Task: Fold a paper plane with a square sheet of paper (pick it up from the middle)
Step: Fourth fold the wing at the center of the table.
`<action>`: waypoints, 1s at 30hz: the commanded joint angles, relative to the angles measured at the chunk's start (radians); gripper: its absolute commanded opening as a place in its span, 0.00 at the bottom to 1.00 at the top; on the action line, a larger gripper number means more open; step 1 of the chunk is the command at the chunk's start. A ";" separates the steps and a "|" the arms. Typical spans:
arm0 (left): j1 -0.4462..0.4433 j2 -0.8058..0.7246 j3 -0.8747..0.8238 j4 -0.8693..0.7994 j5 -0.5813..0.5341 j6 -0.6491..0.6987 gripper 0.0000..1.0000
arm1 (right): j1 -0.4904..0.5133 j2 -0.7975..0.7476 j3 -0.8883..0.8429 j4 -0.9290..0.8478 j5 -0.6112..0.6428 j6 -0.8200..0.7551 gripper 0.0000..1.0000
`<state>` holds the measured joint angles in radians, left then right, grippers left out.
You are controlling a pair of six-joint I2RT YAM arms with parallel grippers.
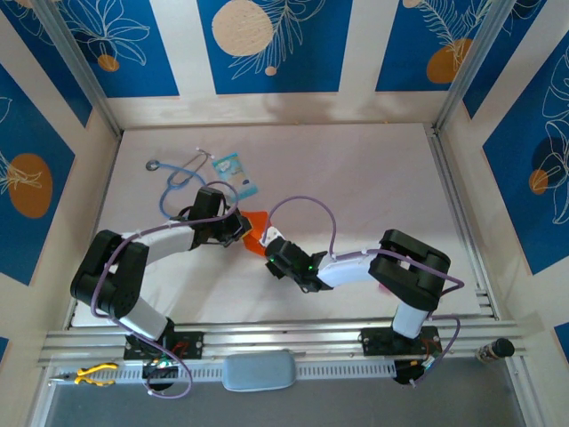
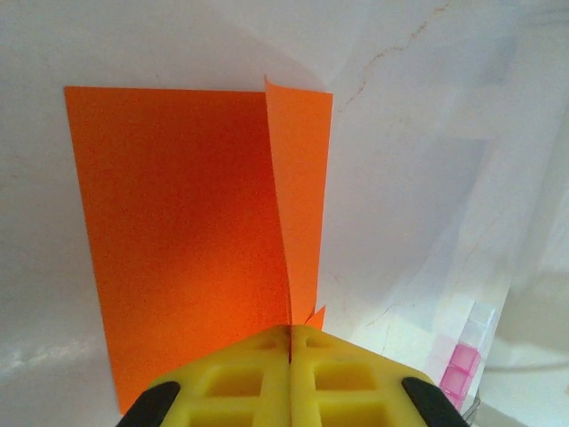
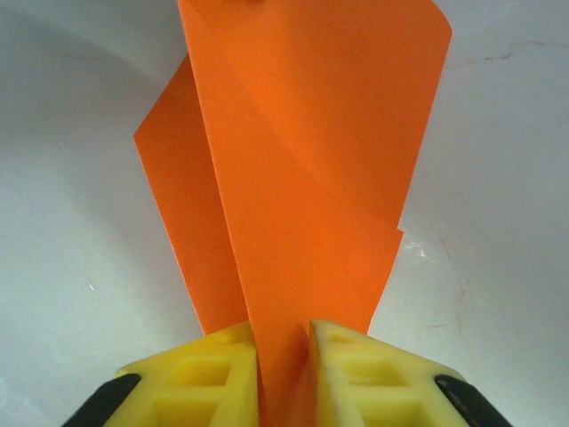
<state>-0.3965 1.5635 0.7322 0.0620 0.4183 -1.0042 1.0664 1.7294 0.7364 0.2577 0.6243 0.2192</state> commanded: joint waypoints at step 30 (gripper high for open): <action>0.009 -0.038 0.019 -0.043 -0.001 0.016 0.26 | -0.008 0.020 0.028 0.003 -0.059 0.061 0.10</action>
<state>-0.3958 1.5608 0.7322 0.0555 0.4175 -0.9993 1.0649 1.7332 0.7403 0.2672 0.5945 0.2386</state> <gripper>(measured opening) 0.250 0.102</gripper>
